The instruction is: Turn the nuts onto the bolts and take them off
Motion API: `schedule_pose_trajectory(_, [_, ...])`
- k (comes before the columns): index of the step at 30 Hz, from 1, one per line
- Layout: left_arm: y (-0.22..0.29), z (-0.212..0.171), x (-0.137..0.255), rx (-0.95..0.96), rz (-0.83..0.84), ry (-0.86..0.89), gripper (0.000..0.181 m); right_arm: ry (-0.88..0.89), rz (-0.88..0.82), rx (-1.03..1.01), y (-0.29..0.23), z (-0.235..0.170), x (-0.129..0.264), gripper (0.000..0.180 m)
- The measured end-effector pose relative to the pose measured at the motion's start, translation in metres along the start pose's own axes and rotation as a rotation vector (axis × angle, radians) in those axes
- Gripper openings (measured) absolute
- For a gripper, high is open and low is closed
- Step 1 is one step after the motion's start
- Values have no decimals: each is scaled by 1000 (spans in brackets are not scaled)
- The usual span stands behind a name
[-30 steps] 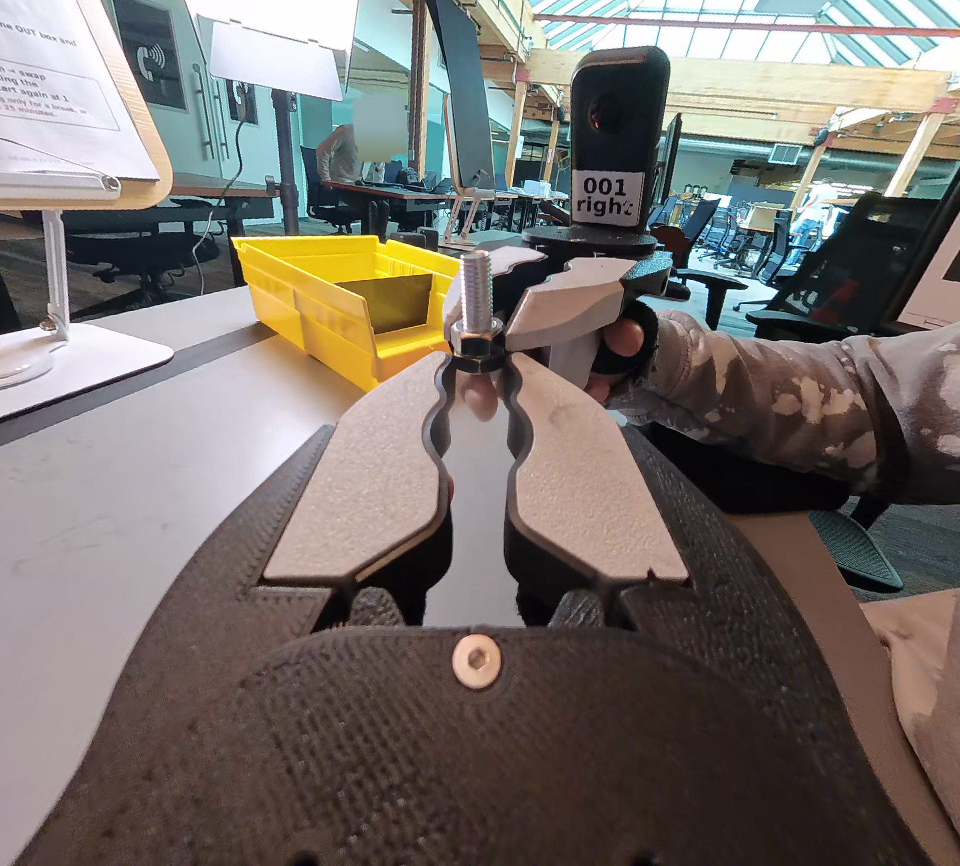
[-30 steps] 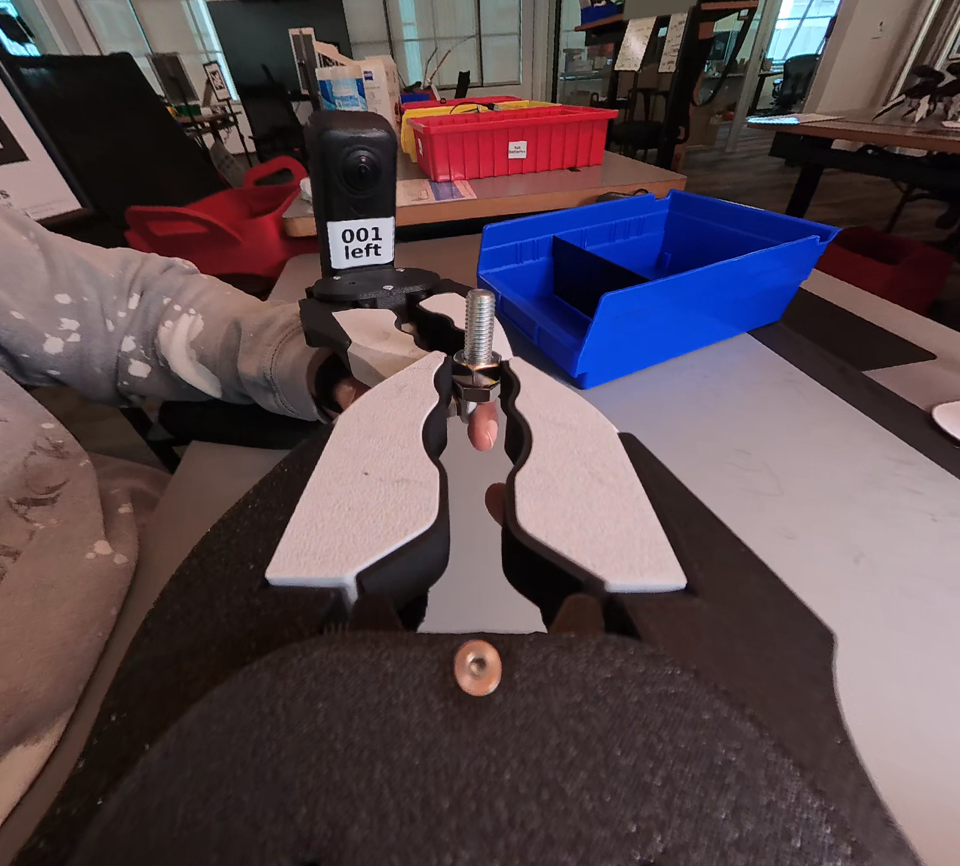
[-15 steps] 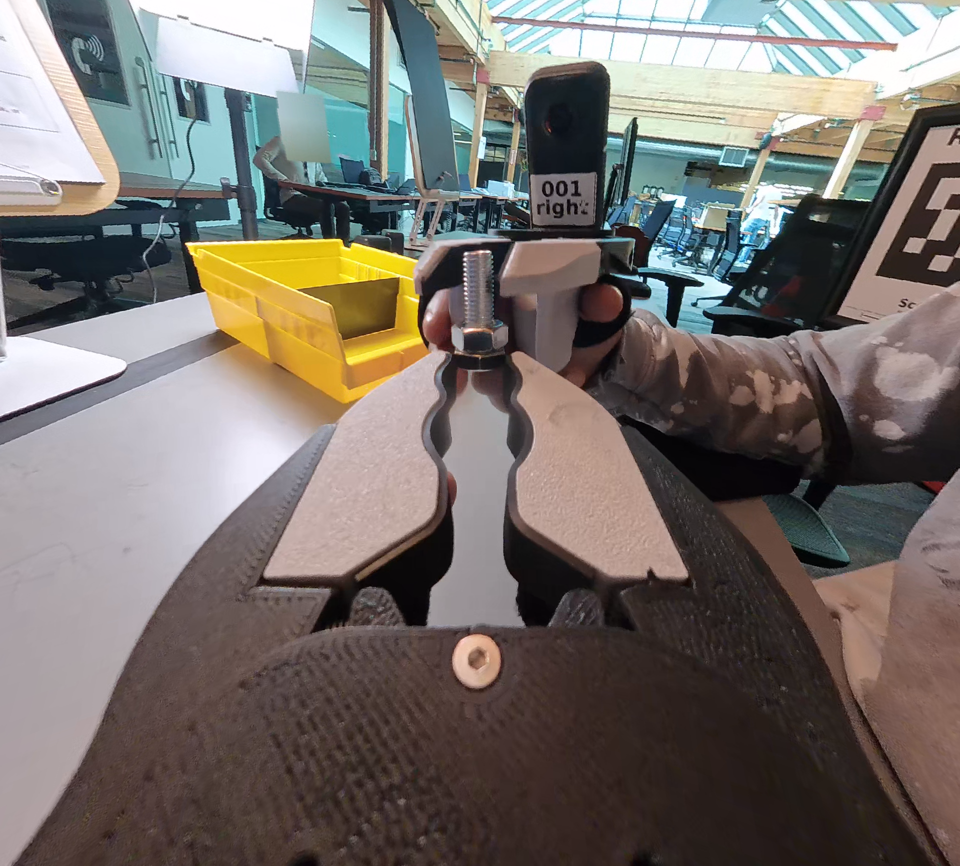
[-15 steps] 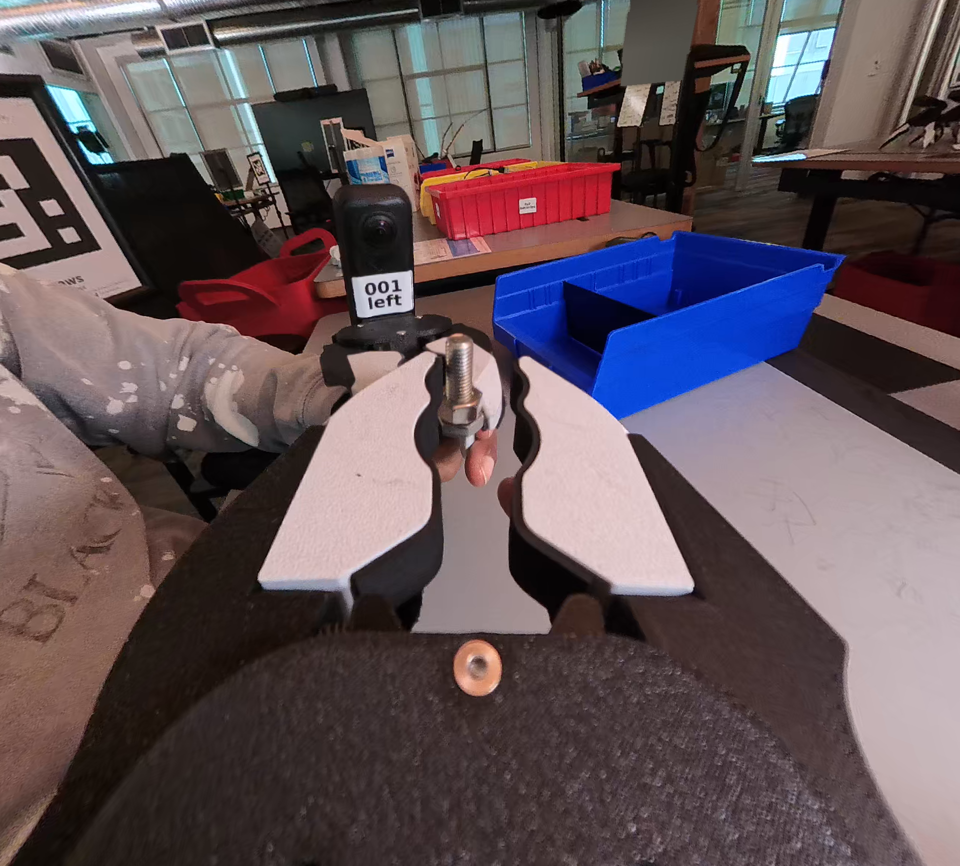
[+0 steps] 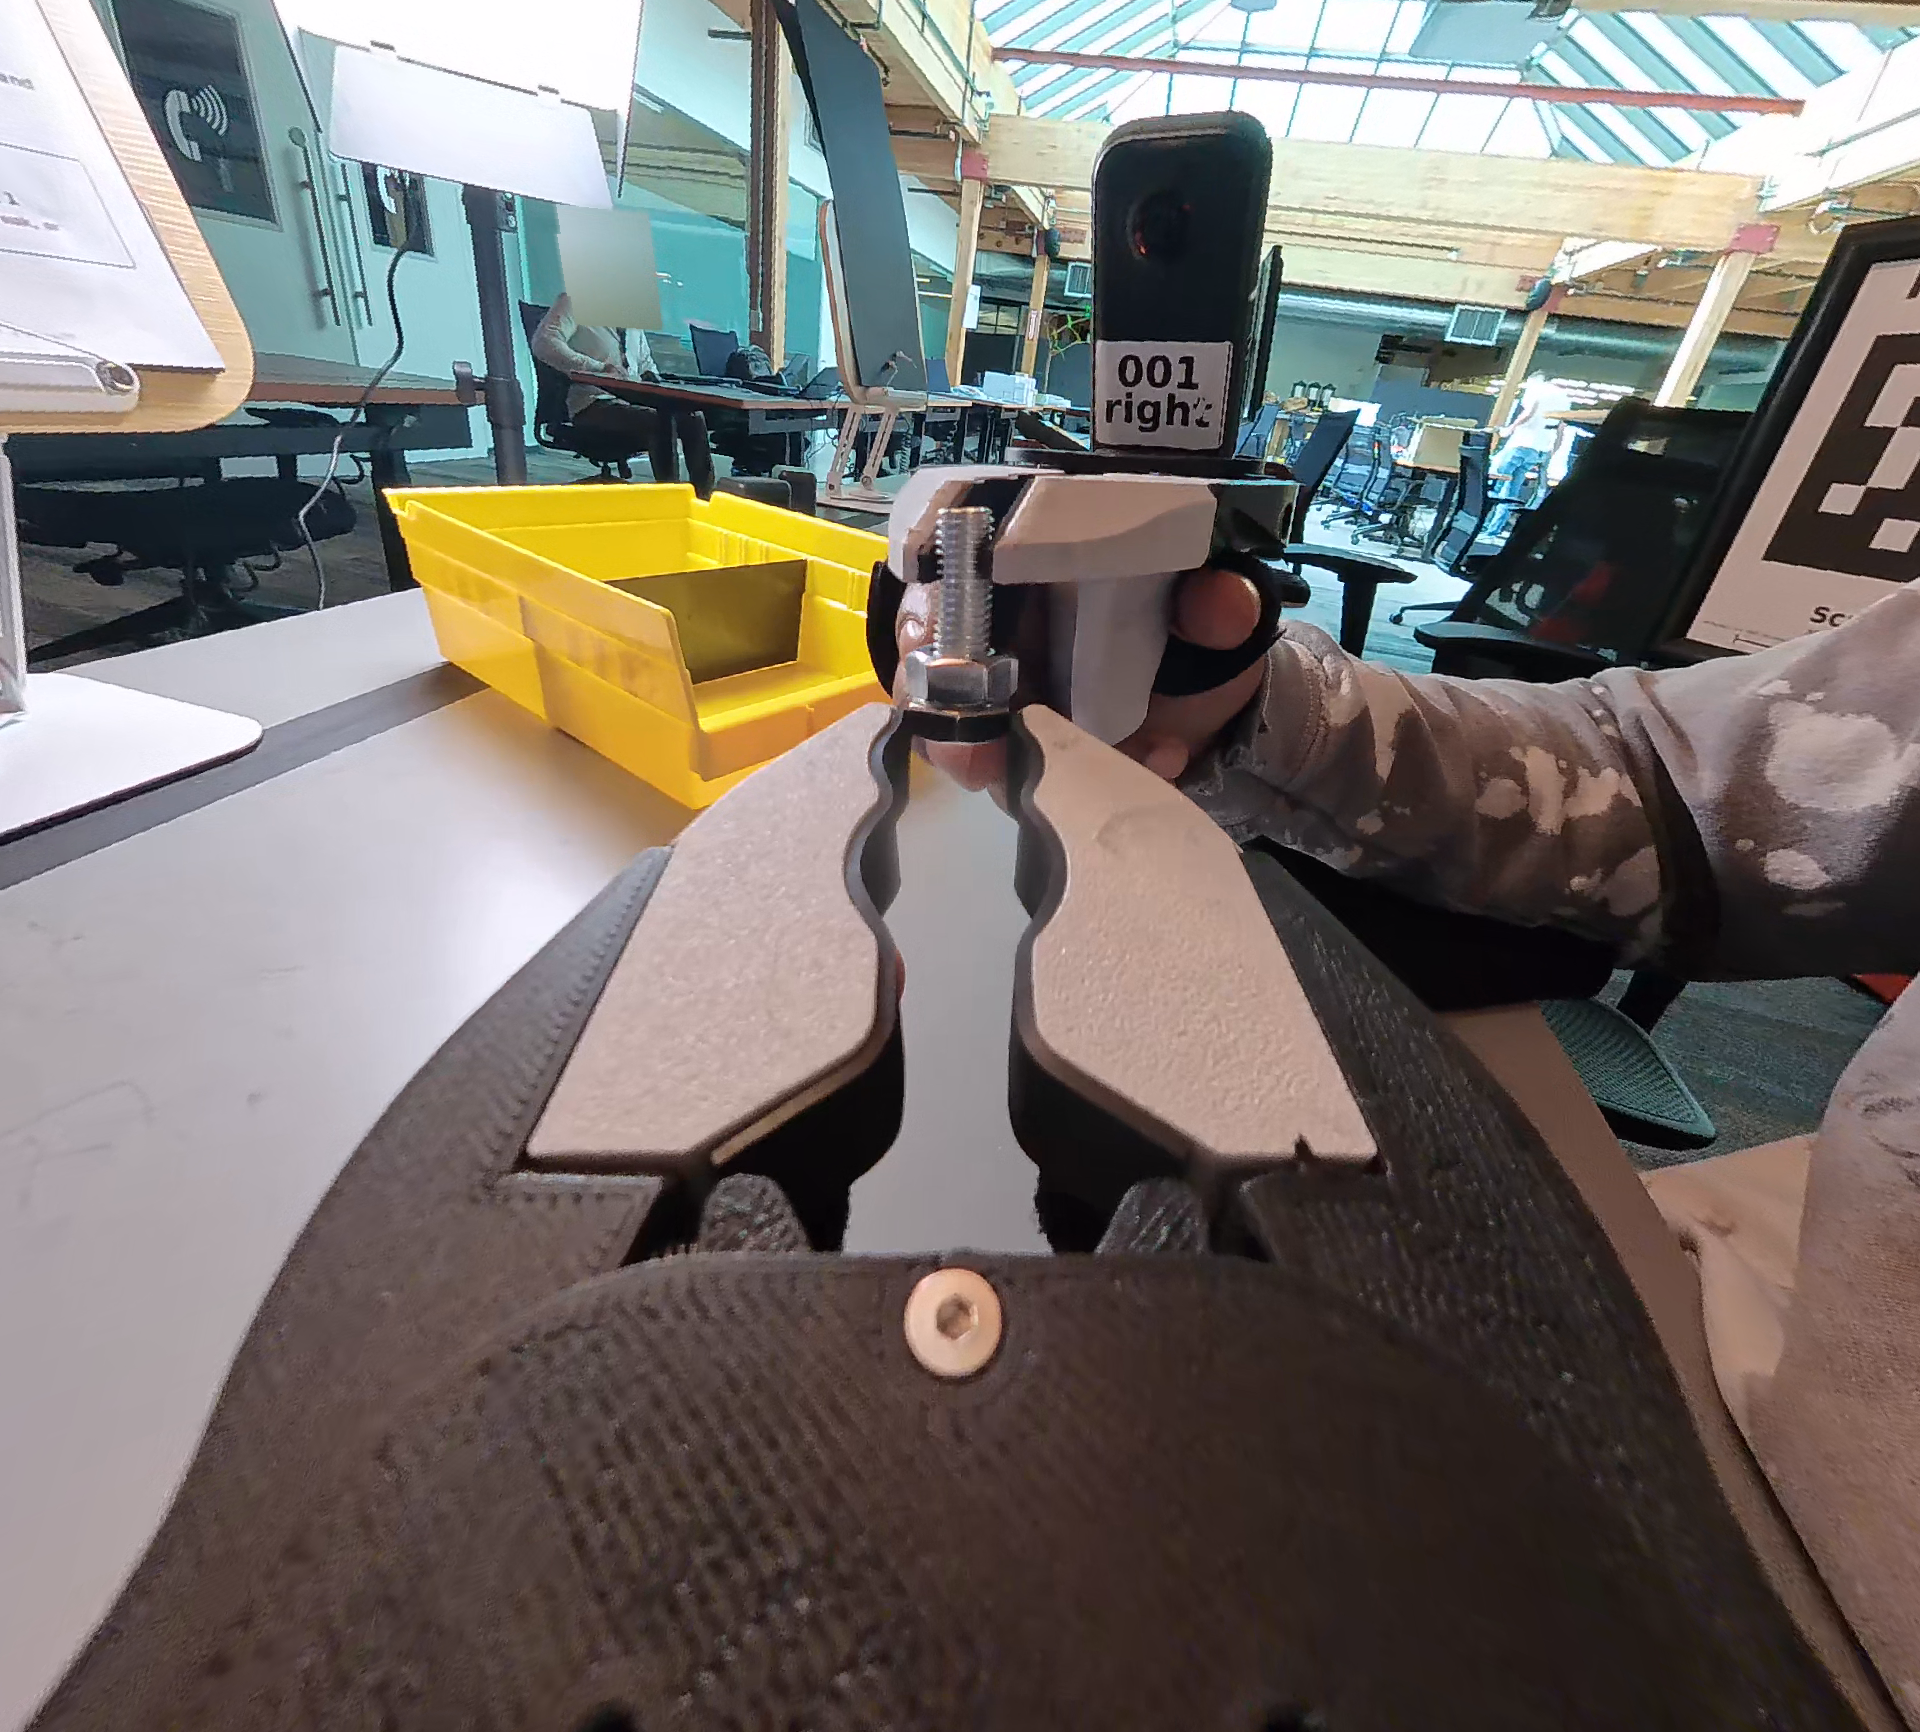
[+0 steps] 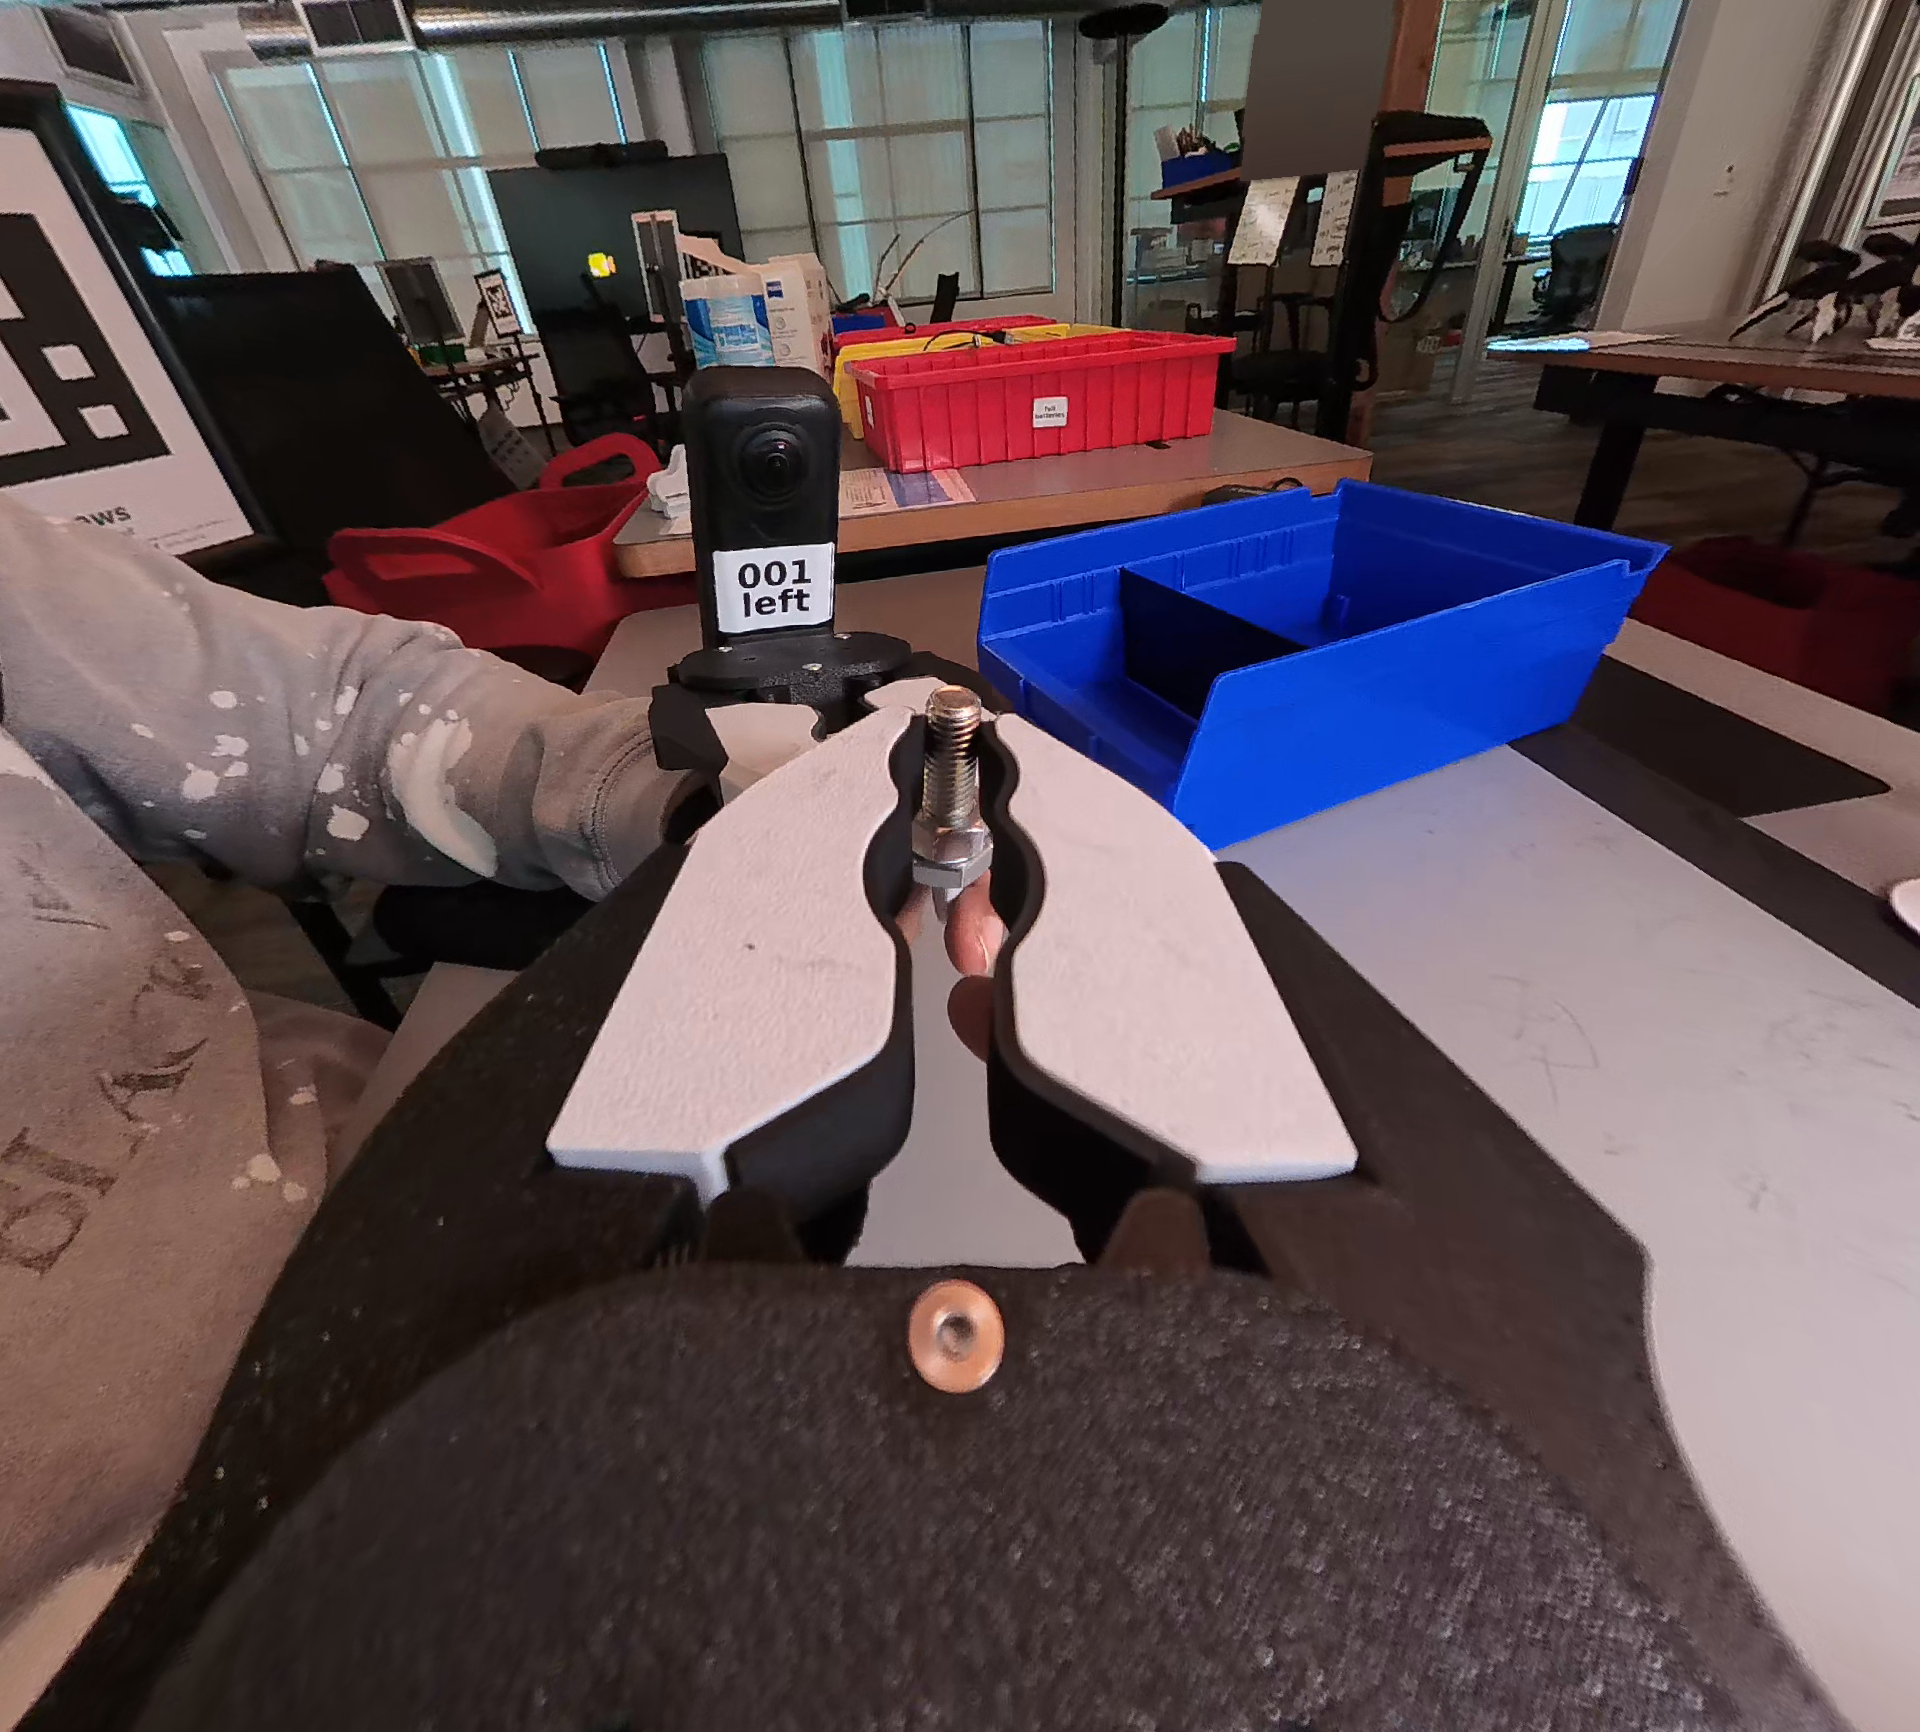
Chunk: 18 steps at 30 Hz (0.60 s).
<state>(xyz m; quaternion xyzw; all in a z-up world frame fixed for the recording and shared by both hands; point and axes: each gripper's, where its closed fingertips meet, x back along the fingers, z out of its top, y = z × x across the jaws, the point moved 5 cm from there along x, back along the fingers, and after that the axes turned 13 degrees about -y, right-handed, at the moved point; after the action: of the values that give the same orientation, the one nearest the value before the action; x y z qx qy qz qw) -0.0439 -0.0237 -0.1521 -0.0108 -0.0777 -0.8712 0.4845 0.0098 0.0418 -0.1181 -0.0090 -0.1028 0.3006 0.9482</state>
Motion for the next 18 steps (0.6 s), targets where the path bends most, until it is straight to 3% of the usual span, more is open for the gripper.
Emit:
schedule_pose_trajectory(15, [-1, 2, 3, 6, 24, 26, 18, 23, -21, -13, 0, 2, -1, 10])
schedule_pose_trajectory(18, [-3, 7, 7, -5, 60, 63, 18, -4, -52, -25, 2, 1, -3, 31])
